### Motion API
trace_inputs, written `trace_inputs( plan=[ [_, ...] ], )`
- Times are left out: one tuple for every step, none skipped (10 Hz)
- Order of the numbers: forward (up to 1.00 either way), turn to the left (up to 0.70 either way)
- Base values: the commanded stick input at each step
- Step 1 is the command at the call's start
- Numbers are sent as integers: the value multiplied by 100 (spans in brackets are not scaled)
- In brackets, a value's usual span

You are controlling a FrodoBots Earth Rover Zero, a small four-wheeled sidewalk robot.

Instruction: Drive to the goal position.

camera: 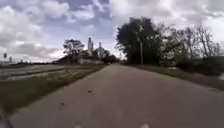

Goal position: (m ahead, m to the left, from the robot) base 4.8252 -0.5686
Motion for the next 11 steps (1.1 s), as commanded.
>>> trace_inputs(
  plan=[
    [70, 0],
    [70, 0],
    [70, 0],
    [70, 0],
    [70, 0],
    [70, 0],
    [70, -11],
    [70, -29],
    [70, -31],
    [70, -34],
    [70, -35]
  ],
)
